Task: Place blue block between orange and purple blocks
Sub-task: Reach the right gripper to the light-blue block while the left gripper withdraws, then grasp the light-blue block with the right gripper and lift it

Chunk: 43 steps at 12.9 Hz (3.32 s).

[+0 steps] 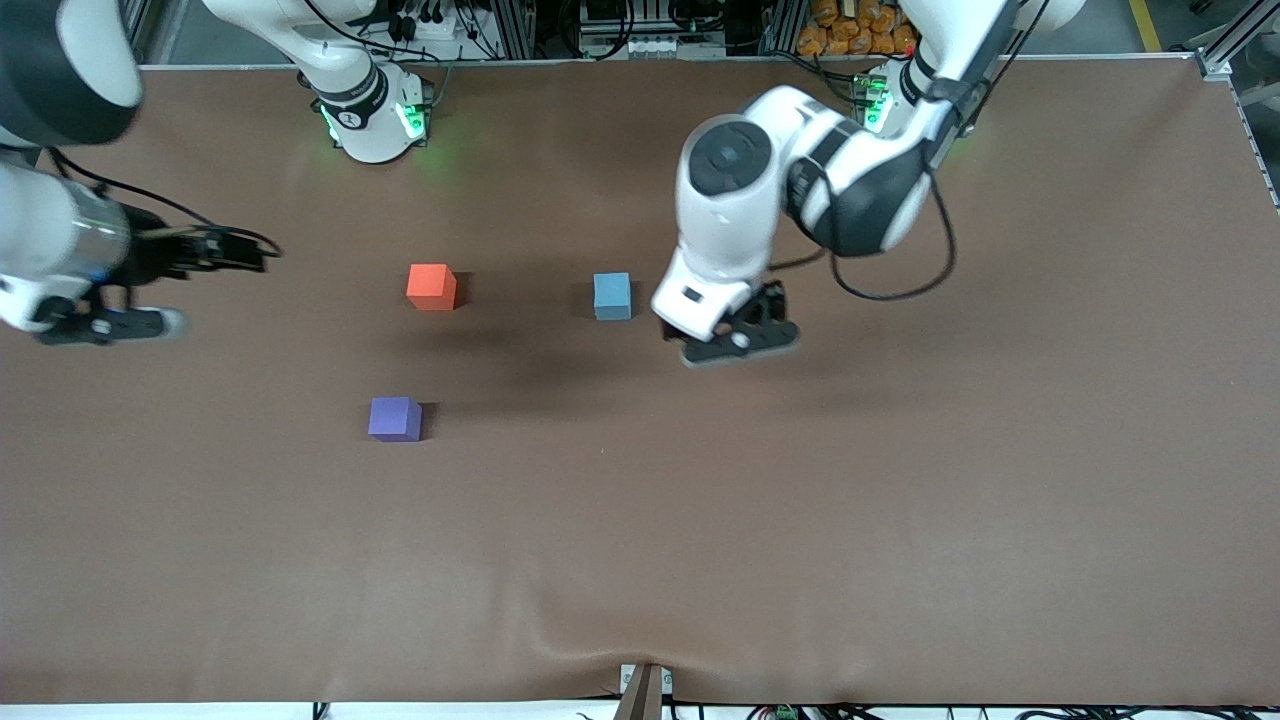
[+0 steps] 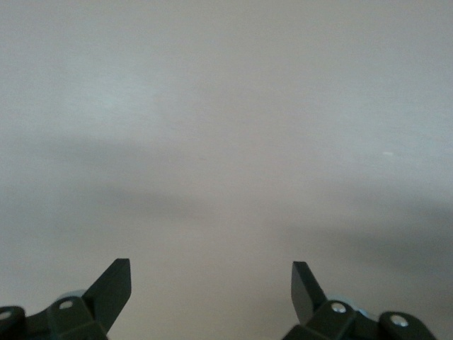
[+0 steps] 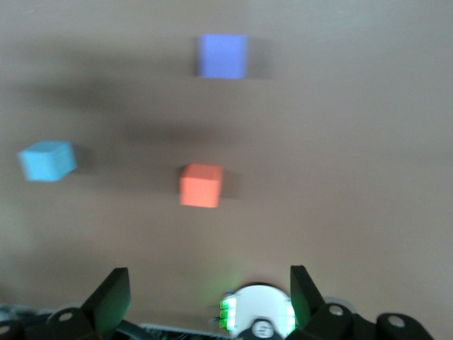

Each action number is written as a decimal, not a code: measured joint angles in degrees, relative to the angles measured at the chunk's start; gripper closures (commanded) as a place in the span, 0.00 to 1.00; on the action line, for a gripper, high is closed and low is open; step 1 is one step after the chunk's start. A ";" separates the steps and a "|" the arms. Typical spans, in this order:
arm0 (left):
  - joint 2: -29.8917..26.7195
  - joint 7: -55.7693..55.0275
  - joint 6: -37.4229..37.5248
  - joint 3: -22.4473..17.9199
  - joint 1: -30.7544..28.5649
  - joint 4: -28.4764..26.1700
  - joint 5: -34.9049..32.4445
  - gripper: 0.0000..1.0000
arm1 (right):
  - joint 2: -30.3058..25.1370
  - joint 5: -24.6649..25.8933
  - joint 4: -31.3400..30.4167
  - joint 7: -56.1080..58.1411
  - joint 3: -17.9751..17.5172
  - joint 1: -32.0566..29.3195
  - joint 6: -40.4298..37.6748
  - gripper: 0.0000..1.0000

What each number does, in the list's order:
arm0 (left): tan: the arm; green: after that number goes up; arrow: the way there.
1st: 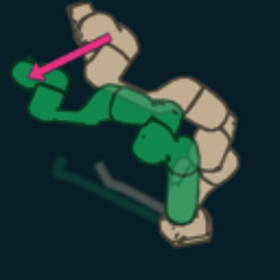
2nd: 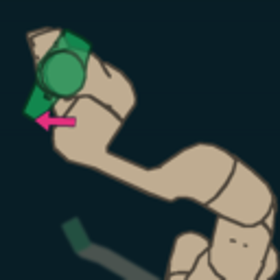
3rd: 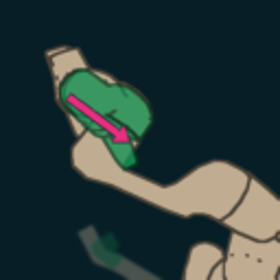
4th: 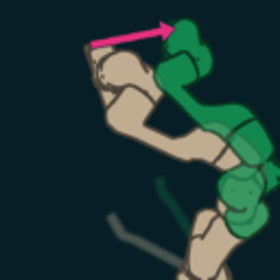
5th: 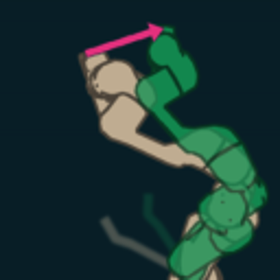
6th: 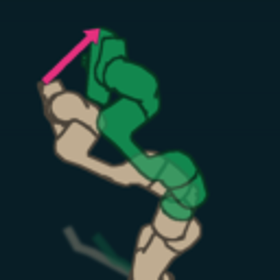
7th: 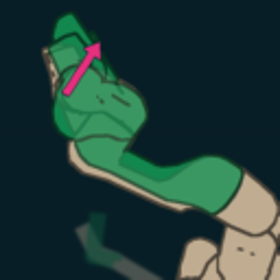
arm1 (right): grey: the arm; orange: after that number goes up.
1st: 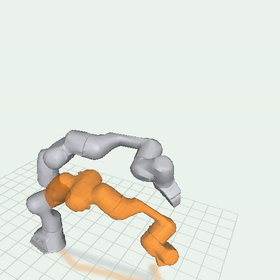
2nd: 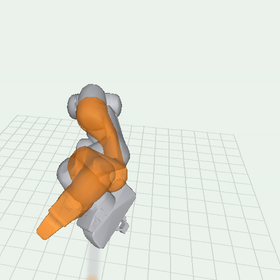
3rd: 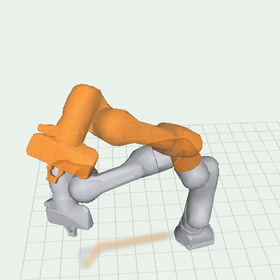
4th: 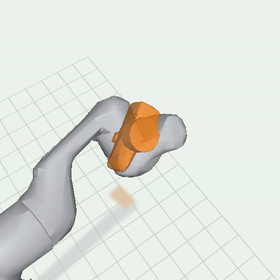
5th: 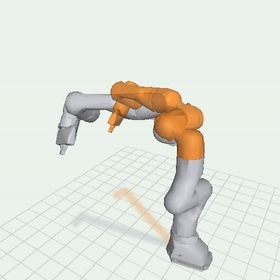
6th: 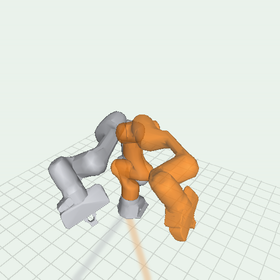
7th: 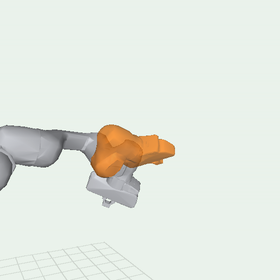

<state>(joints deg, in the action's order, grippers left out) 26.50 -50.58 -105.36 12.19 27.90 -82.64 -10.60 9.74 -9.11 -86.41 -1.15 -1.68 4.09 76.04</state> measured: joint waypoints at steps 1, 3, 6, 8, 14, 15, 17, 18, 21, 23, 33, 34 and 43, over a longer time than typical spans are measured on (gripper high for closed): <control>-0.04 1.83 1.65 -0.04 -1.90 -0.05 -0.01 0.00 | 0.72 -2.89 0.01 -1.54 -0.05 1.05 0.01 0.00; -0.87 6.38 6.62 -0.05 -6.29 0.02 -0.05 0.00 | 1.70 -5.14 -0.01 -8.94 -0.12 4.57 1.80 0.00; -3.89 15.61 12.94 0.07 -13.27 0.05 -0.06 0.00 | 2.78 -5.78 -1.47 -19.44 -0.31 12.62 8.67 0.00; -6.29 20.30 14.29 0.20 -18.14 0.05 0.04 0.00 | 3.32 -7.37 -6.50 -23.42 -0.48 18.00 18.12 0.00; -13.01 30.98 23.81 0.63 -28.15 -0.09 5.93 0.00 | 8.59 -7.85 -21.45 -33.11 -0.75 35.59 48.72 0.00; -13.99 33.02 24.68 0.64 -30.01 -0.11 6.41 0.00 | 10.31 -7.84 -21.75 -34.15 -0.72 37.66 50.64 0.00; -15.55 36.61 25.77 0.65 -32.57 -0.36 6.79 0.00 | 13.03 -7.61 -21.90 -34.42 -0.64 39.62 51.97 0.00; -16.01 37.70 25.90 0.64 -33.04 -0.59 6.83 0.00 | 13.72 -7.25 -22.21 -34.42 -0.61 39.83 52.59 0.00; -16.41 39.30 25.93 0.68 -33.22 -1.11 6.83 0.00 | 14.19 -5.13 -24.82 -34.38 -0.09 39.82 56.42 0.00; -17.24 39.33 25.89 0.82 -33.22 -2.44 6.83 0.00 | 14.88 -4.91 -26.81 -34.31 0.10 39.82 59.88 0.00; -26.49 40.21 15.89 0.80 -36.39 -13.26 9.39 0.00 | 19.00 -4.65 -27.60 -35.47 -0.08 41.86 65.47 0.76; -27.33 40.99 15.94 0.81 -36.78 -13.31 9.57 0.00 | 19.03 -4.65 -27.60 -35.51 -0.08 41.91 65.47 1.00; -28.39 46.16 19.84 -7.79 -26.37 -12.45 9.45 0.00 | 2.48 -3.28 -19.46 -22.49 2.59 24.07 28.17 1.00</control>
<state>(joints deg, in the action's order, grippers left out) -1.90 -4.42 -85.52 4.40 1.54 -95.10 -1.15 12.22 -12.39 -105.87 -23.64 0.92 28.16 104.21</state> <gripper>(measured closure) 0.000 0.471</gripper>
